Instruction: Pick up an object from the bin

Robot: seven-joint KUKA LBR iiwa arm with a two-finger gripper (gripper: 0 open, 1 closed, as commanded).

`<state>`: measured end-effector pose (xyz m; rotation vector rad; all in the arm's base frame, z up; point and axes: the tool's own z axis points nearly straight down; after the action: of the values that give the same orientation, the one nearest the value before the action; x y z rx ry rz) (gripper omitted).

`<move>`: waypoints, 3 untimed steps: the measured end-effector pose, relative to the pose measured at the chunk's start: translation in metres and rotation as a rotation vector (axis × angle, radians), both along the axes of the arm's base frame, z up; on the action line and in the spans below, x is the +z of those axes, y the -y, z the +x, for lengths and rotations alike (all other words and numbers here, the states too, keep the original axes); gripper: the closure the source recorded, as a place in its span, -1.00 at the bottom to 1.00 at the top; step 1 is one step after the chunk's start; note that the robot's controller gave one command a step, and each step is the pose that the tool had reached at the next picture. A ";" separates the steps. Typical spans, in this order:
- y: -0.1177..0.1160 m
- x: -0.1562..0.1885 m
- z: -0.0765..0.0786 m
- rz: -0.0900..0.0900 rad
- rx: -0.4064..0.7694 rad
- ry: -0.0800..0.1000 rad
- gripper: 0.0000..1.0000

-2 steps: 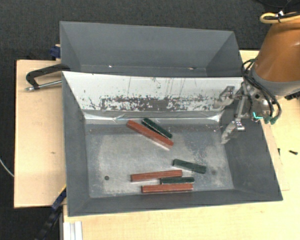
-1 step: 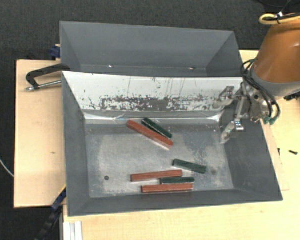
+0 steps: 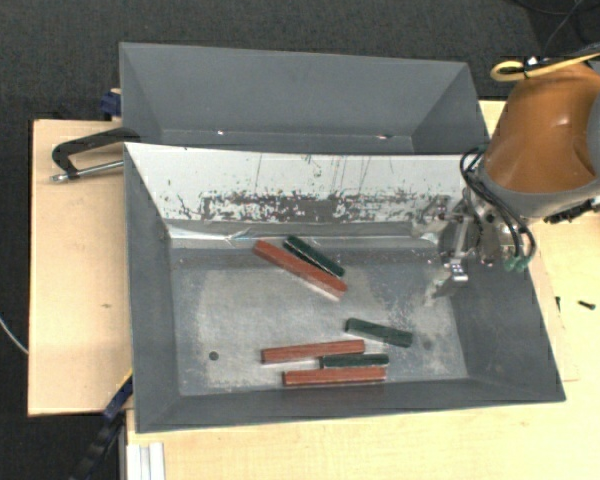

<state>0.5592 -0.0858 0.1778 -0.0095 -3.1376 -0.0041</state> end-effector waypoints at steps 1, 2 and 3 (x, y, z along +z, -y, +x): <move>-0.013 -0.043 -0.021 -0.004 0.048 0.012 -1.00; -0.016 -0.087 -0.008 -0.001 0.005 0.008 -1.00; -0.015 -0.094 -0.015 -0.002 -0.083 0.006 1.00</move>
Offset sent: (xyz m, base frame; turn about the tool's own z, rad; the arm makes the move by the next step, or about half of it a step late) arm 0.0056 0.0122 -0.1035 0.0241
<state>0.5439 -0.0703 0.0838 -0.1398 -3.1402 -0.0014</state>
